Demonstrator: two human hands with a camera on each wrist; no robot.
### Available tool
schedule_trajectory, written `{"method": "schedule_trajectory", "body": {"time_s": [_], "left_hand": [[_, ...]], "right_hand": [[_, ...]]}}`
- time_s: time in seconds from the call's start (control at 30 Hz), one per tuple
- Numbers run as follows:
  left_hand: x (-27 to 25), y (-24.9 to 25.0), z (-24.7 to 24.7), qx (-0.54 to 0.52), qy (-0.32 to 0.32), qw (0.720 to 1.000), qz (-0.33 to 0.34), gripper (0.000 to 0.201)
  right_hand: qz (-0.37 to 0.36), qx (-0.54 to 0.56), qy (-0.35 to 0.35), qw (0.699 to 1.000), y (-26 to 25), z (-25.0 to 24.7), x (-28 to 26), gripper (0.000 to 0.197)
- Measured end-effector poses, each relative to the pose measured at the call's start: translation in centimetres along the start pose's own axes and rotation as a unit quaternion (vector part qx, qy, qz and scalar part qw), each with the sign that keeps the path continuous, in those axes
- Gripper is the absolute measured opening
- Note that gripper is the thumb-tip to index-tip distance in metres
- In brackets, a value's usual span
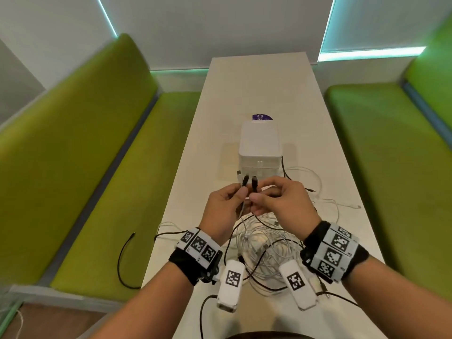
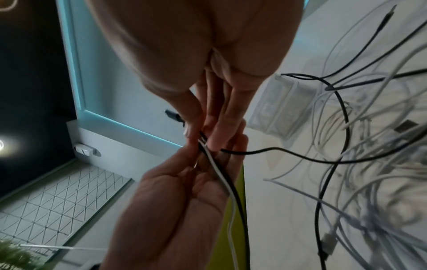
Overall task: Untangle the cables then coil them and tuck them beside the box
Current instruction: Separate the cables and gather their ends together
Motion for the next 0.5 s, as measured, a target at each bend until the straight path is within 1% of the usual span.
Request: {"method": "schedule_trajectory", "body": {"time_s": [0.07, 0.13, 0.17, 0.23, 0.27, 0.33, 0.37, 0.4, 0.43, 0.47, 0.5], "left_hand": [[-0.3, -0.3, 0.1, 0.001, -0.006, 1.000, -0.024, 0.023], [-0.4, -0.7, 0.0, 0.007, -0.013, 0.999, -0.042, 0.024], [-0.5, -0.7, 0.0, 0.012, -0.015, 0.999, -0.048, 0.025], [-0.5, -0.7, -0.2, 0.029, -0.009, 0.998, -0.058, 0.026], [-0.5, -0.6, -0.2, 0.039, -0.006, 0.997, -0.060, 0.027], [-0.4, -0.4, -0.2, 0.047, -0.005, 0.997, -0.059, 0.030], [-0.2, -0.3, -0.2, 0.046, -0.002, 0.997, -0.055, 0.030], [0.0, -0.1, -0.1, 0.042, 0.001, 0.998, -0.047, 0.030], [0.1, 0.2, 0.0, 0.034, -0.001, 0.999, -0.033, 0.031], [0.2, 0.6, 0.1, 0.018, -0.005, 1.000, -0.015, 0.030], [0.3, 1.1, 0.3, -0.007, -0.011, 1.000, 0.000, 0.029]], "right_hand": [[0.013, 0.005, 0.004, 1.000, 0.2, 0.0, 0.2, 0.015], [0.023, -0.025, -0.004, 0.999, 0.5, 0.0, 0.4, 0.012], [0.020, -0.059, -0.002, 0.998, 0.6, 0.0, 0.5, 0.011], [0.009, -0.164, 0.024, 0.986, 0.6, -0.4, 0.7, 0.011], [0.004, -0.196, 0.038, 0.980, 0.7, -0.7, 0.8, 0.013], [0.006, -0.201, 0.051, 0.978, 0.7, -1.1, 0.9, 0.023], [0.009, -0.198, 0.046, 0.979, 0.9, -1.2, 0.9, 0.024], [0.010, -0.196, 0.025, 0.980, 1.3, -1.1, 0.9, 0.021], [0.009, -0.185, -0.014, 0.983, 1.6, -0.8, 0.8, 0.016], [0.009, -0.174, -0.068, 0.982, 2.1, -0.3, 0.7, 0.020], [0.014, -0.167, -0.119, 0.979, 2.7, 0.3, 0.6, 0.028]]}}
Point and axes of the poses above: each hand's wrist, its own x-axis towards the middle knuckle, its own z-axis out of the palm, y = z × x, the point moved 3 cm from there along x, towards the middle knuckle, and after that the axes turned 14 degrees about -y, right-handed, at the moved point
